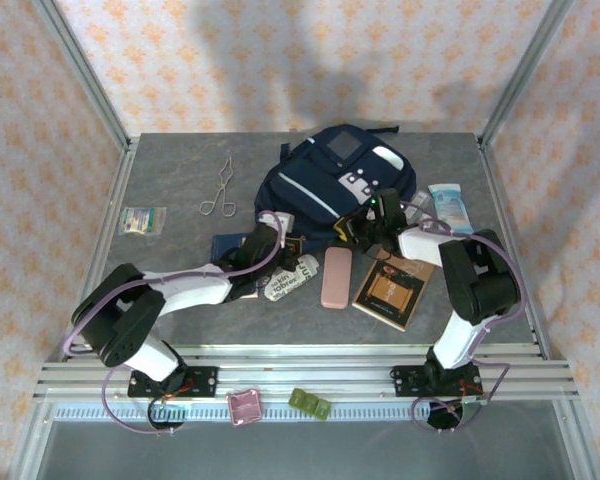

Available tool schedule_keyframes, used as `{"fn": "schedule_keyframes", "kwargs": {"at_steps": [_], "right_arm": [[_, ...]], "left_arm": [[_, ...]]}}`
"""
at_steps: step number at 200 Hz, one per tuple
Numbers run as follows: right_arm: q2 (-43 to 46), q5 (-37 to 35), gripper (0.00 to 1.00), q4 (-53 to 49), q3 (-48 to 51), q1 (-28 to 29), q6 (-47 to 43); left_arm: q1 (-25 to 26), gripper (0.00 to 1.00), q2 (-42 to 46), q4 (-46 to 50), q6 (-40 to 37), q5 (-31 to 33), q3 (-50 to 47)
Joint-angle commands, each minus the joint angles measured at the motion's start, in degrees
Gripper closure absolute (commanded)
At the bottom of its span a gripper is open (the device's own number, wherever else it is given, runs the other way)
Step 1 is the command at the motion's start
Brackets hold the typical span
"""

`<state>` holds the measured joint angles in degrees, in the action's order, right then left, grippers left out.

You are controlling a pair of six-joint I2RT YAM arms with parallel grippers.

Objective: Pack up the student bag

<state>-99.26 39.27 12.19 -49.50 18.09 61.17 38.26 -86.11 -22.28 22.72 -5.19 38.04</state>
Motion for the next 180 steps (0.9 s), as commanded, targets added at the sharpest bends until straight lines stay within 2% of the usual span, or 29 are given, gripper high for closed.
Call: {"fn": "schedule_keyframes", "kwargs": {"at_steps": [1,35,64,87,133,164,173,180], "right_arm": [[3.5,-2.8,1.00,2.5,-1.4,-3.8,-1.7],[4.6,-1.9,1.00,2.2,-2.0,-4.8,-2.4],[3.9,0.0,1.00,2.0,-4.6,-4.8,-3.3],[2.6,0.8,1.00,-0.1,-8.7,-4.8,-5.4],[-3.0,1.3,1.00,-8.9,-21.2,-5.7,-10.4],[-5.2,-1.1,1.00,-10.8,-23.7,-7.6,-10.8],[-5.7,-1.7,0.95,-11.2,-23.8,-8.5,-10.6],[-6.0,-2.4,0.86,-11.6,-23.6,-9.1,-10.6]], "left_arm": [[-3.2,1.00,4.4,5.4,1.0,5.5,-3.6],[-8.3,1.00,7.5,7.5,-0.4,7.0,-5.8],[-9.3,1.00,7.1,10.2,-1.4,8.7,-4.6],[-9.3,1.00,8.4,9.5,-0.9,5.5,-4.1],[-5.3,1.00,10.7,10.5,-0.2,3.0,0.2],[-1.6,1.00,9.0,9.2,0.4,3.0,3.5],[-0.9,1.00,8.0,7.8,1.0,3.0,4.1],[-0.5,1.00,7.0,6.7,1.5,2.8,4.5]]}}
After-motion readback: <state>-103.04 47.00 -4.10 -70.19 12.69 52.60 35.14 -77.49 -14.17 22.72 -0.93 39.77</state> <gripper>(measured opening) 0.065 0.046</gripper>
